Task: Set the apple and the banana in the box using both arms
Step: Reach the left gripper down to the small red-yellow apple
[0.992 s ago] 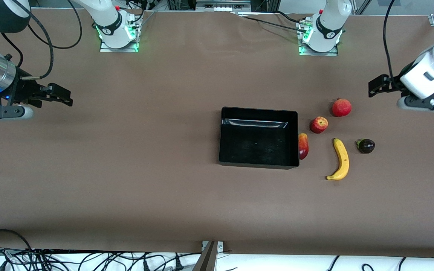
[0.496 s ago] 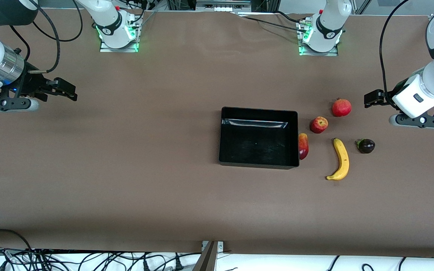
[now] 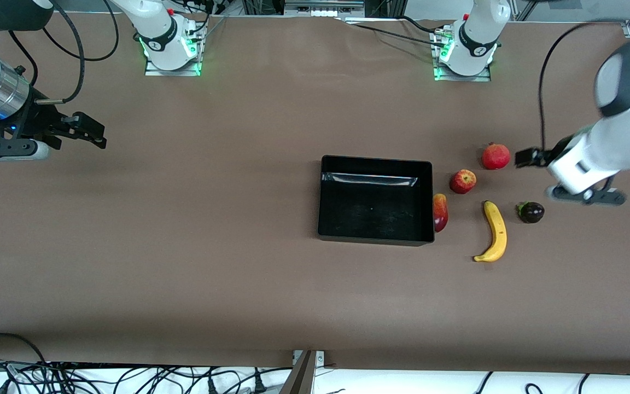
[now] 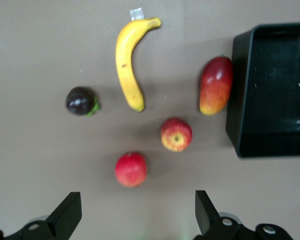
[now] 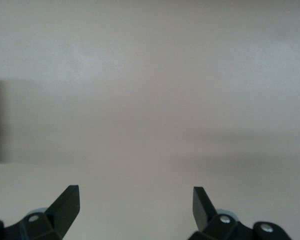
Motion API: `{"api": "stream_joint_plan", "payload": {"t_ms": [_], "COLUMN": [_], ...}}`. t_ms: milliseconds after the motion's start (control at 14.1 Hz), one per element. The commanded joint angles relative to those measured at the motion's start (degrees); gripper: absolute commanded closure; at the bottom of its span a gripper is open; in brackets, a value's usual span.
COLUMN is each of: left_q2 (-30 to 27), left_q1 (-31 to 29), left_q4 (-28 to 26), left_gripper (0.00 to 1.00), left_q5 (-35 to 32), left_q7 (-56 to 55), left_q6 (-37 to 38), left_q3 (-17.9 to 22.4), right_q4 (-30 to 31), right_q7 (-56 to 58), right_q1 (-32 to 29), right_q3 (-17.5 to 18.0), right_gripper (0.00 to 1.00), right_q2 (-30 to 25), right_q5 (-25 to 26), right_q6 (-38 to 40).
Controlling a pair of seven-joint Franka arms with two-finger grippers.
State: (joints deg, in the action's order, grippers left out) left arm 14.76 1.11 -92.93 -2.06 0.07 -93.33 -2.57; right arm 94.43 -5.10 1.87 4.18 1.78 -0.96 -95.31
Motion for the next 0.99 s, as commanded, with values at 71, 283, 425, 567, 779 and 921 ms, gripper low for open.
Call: {"api": "stream_joint_plan", "payload": {"t_ms": [71,283,425,567,779,921], "left_q2": [5.89,5.37,4.23,2.57,1.77,2.03], "left_q1": [0.99,1.09,1.09,0.91,0.91,1.17], "left_q4": [-2.58,-13.73,-21.21,-26.23,-35.45,-38.11], "left_gripper": [0.00,0.00,0.00,0.00,0.00,0.00], "left_q5": [0.56,-0.32,-0.49,-0.67,-0.67,-0.67], "left_q7": [-4.18,-5.52,-5.52,-5.78,-5.87,-6.04], "left_q6": [-9.90,-22.39,-29.16,-31.03,-42.60,-46.06], "left_q3": [-1.63,-1.82,-1.82,-1.91,-1.91,-2.00], "right_q4": [-0.91,-1.00,-1.79,-1.79,-1.79,-1.79], "right_q7": [-0.62,-0.88,-0.88,-0.97,-0.97,-0.97], "right_q1": [-0.82,-0.91,-0.91,-0.91,-0.91,-0.91], "right_q3": [0.65,0.39,0.39,0.39,0.39,0.39], "right_gripper": [0.00,0.00,0.00,0.00,0.00,0.00], "right_q2": [0.06,1.20,1.38,1.38,1.47,1.56], "right_q5": [1.31,1.40,1.31,1.05,1.22,1.31], "right_q6": [0.47,-0.75,-0.85,-0.85,-0.93,-2.16]}}
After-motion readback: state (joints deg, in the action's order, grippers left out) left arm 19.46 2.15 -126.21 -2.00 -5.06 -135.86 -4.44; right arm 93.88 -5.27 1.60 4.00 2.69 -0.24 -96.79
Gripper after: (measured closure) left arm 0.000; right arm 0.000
